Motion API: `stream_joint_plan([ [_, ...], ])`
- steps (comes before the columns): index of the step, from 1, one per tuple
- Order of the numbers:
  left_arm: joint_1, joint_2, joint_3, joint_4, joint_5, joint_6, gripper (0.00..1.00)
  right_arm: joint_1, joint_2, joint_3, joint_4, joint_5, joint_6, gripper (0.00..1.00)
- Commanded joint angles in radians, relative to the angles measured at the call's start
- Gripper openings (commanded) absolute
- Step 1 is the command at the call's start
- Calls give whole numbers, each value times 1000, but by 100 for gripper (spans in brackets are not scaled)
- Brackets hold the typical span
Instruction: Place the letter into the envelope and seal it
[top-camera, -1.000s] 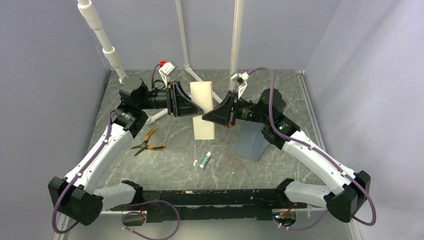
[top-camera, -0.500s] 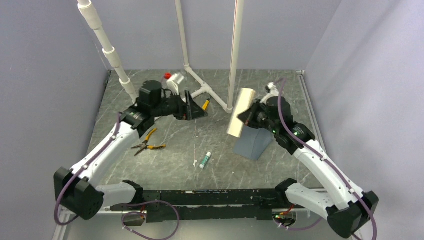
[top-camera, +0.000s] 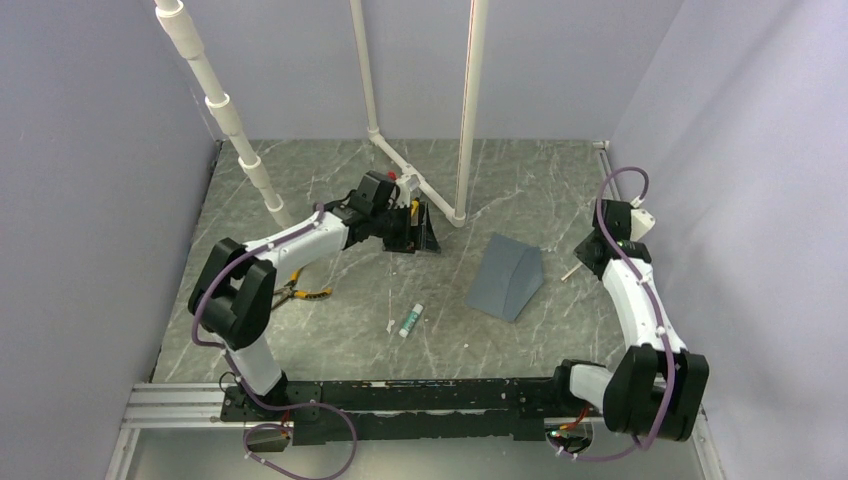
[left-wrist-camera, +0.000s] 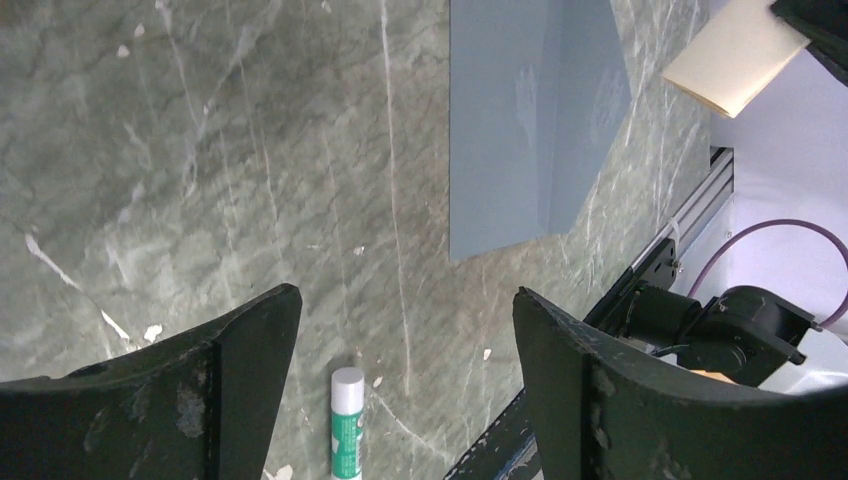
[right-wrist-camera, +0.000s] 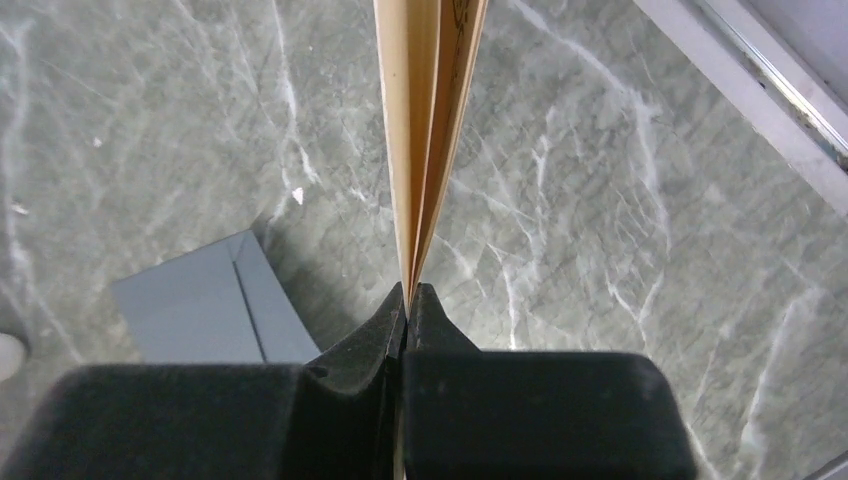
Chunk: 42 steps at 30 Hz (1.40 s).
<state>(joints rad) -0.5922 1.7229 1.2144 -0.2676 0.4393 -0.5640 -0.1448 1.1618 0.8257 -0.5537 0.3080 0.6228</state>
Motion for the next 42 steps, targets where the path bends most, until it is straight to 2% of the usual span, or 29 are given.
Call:
stream_joint_plan([
  [1,-1,77,93,-42,17,45,80,-1,99,47,61,-26,-109,0],
  [5,-1,132,138,-81,16,51,77,0,178,60,81,-193,-143,0],
  [14,3,238,214,-143,18,103,75,26,249,41,157,-594,-205,0],
  [23,15,317,260,-171,36,111,72,125,300,47,151,-736,-280,0],
  [32,15,296,193,-156,14,91,69,234,263,-30,236,-844,-203,0],
  [39,15,253,107,-111,5,48,65,292,177,-108,286,-803,-128,0],
  [40,16,247,96,-109,-8,44,64,293,156,-105,260,-738,-125,0],
  [42,15,227,82,-102,-21,40,63,294,110,-72,164,-504,-110,0],
])
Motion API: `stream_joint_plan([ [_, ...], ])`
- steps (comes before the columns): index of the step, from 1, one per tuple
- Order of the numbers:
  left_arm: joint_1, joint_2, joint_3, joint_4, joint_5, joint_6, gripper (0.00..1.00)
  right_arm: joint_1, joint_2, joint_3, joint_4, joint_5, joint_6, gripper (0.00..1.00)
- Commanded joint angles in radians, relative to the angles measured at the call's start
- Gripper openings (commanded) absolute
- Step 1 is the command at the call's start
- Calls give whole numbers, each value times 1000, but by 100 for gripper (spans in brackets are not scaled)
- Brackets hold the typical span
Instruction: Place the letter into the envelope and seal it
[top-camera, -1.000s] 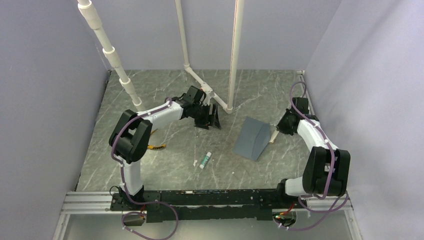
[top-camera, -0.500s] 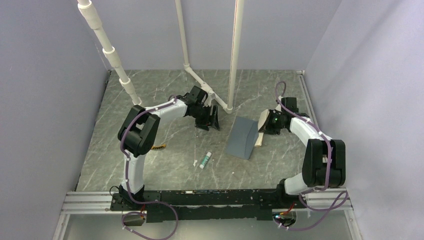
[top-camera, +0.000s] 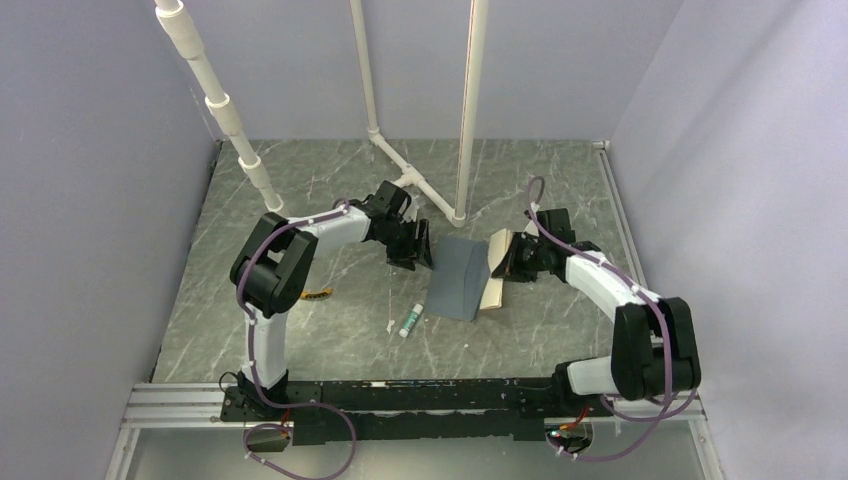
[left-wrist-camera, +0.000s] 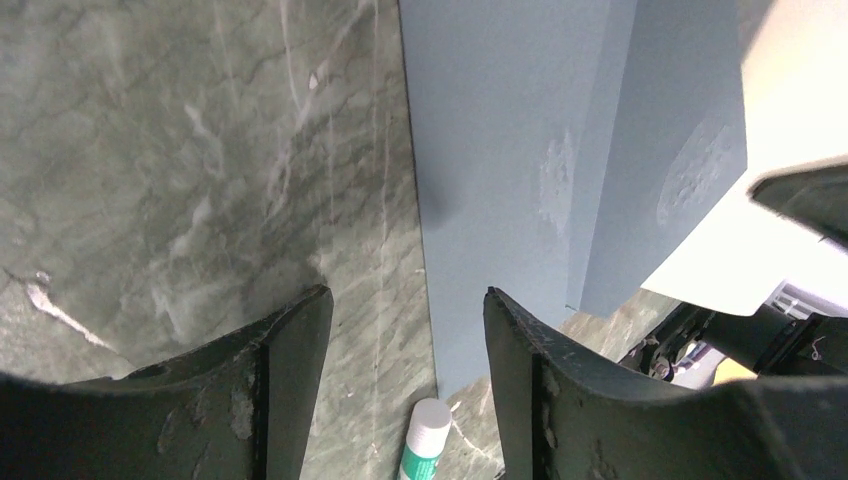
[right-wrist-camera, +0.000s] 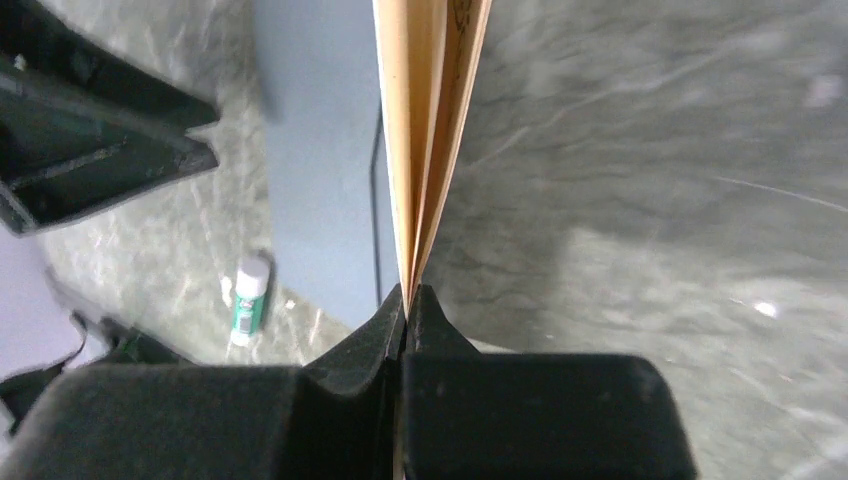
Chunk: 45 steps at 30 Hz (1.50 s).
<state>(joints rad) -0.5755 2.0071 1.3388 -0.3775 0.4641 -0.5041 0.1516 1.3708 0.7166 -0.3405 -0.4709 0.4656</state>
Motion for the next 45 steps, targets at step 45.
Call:
stream_joint_plan([
  [45,-3,-18,-137,32,13,-262,46,54,78,-218,512,124,41,0],
])
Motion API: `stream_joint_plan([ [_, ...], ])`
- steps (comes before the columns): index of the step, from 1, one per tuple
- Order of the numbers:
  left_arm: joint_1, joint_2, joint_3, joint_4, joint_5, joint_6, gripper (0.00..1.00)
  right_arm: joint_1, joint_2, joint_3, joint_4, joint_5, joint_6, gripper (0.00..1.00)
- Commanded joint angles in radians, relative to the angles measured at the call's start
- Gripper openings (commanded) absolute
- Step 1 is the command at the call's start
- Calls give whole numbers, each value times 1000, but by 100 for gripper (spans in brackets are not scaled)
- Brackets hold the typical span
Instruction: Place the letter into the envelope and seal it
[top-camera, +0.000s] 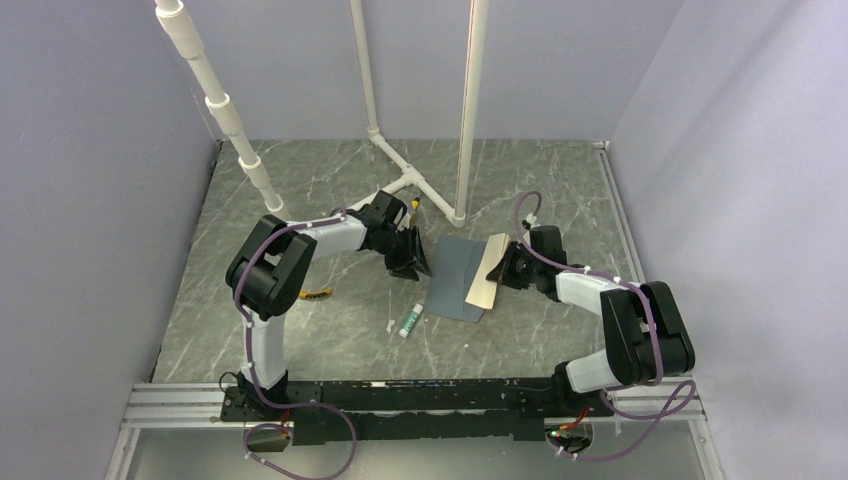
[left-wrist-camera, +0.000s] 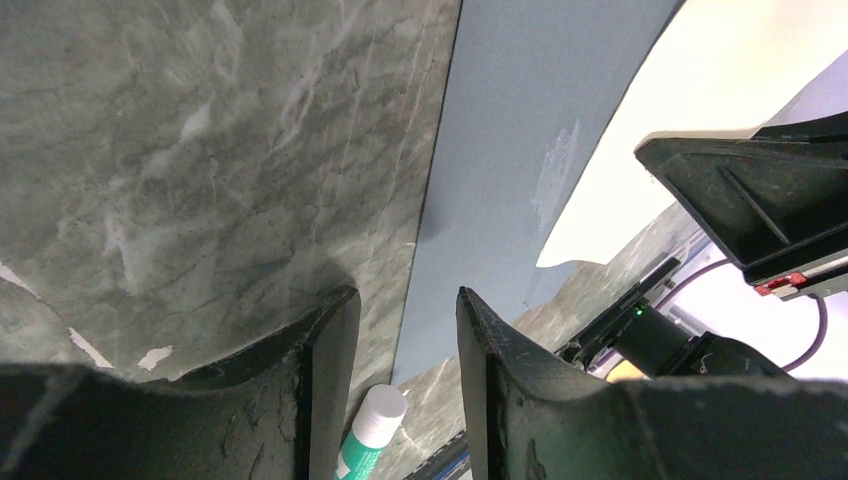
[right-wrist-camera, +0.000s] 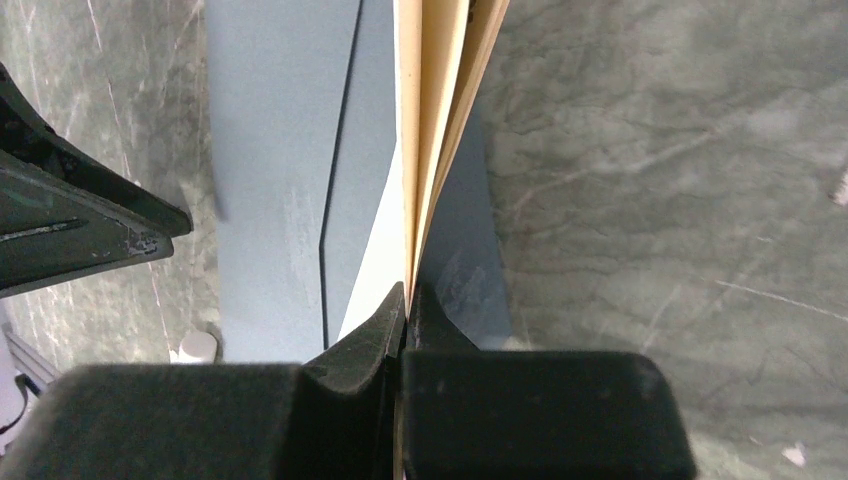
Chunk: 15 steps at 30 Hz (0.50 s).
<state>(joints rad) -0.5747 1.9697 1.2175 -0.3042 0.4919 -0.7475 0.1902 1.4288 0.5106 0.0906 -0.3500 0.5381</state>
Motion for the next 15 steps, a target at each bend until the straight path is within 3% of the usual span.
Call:
stream_joint_plan([
  [1,-4,19,-13,-45,-17,-20,46,20,17,-14,86,4,-25,0],
  [15,-14,35,-17,-32,2,-39,43,78,-39,30,9,130,51,0],
])
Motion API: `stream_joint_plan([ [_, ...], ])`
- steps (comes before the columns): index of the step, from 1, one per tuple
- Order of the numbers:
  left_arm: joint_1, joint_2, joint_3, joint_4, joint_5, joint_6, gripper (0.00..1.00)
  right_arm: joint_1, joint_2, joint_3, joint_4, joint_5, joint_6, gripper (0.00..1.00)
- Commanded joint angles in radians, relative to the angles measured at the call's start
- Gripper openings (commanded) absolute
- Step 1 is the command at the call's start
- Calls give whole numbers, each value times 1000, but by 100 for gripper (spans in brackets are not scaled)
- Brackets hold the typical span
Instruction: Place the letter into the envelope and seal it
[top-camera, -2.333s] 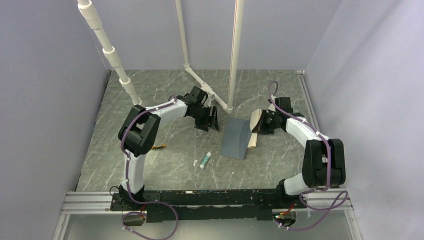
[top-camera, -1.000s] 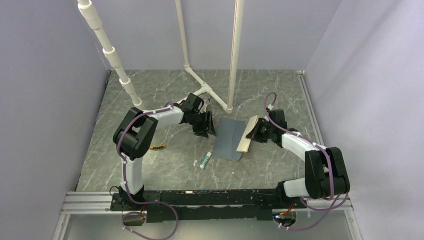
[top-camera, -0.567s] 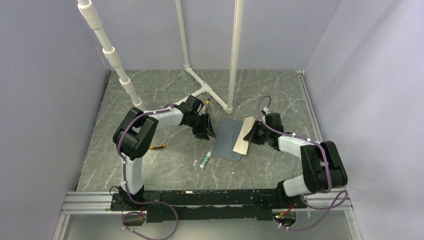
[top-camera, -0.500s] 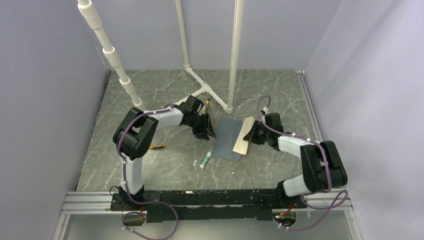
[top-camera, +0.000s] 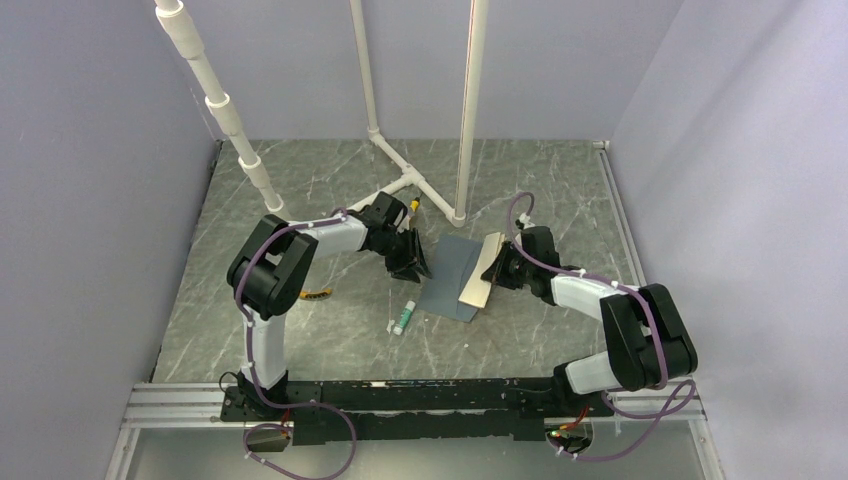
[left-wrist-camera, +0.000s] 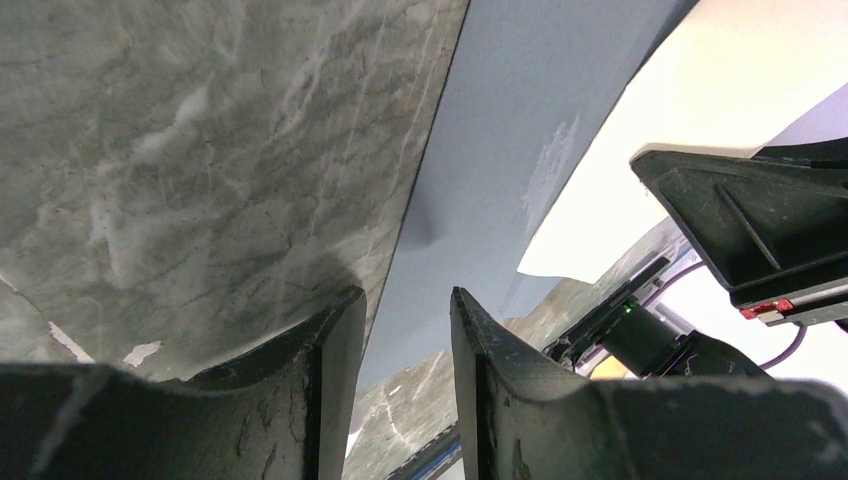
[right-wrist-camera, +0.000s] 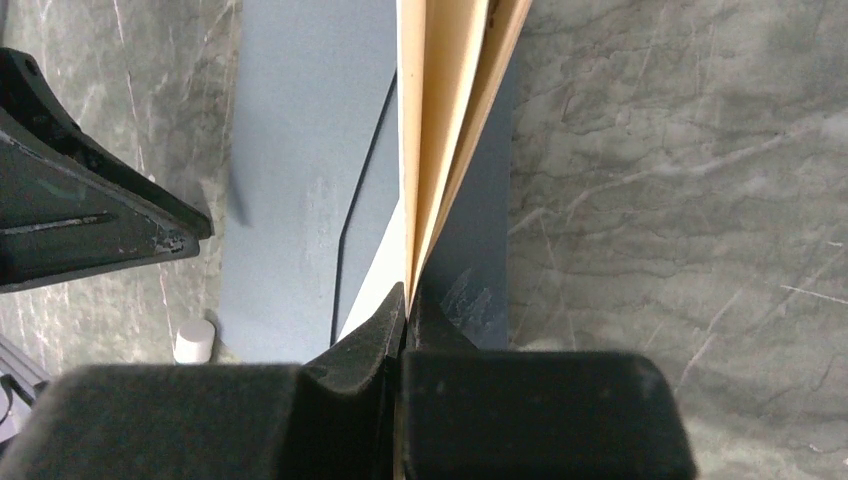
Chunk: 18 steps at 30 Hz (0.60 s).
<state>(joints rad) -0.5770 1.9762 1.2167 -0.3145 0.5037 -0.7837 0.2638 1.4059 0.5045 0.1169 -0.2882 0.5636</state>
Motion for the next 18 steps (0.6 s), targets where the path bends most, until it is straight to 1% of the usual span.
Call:
stream_joint_plan([
  [1,-12,29,-15,-26,-14,1,43,6,-19,36,-24,92,27,0],
  [5,-12,27,-13,-37,-24,12,43,7,-29,37,-35,167,30,0],
  [9,-12,30,-15,-28,-12,10,44,8,-9,48,-16,169,47,0],
  [18,-12,39,-21,-13,14,6,42,7,18,122,-35,194,85,0],
])
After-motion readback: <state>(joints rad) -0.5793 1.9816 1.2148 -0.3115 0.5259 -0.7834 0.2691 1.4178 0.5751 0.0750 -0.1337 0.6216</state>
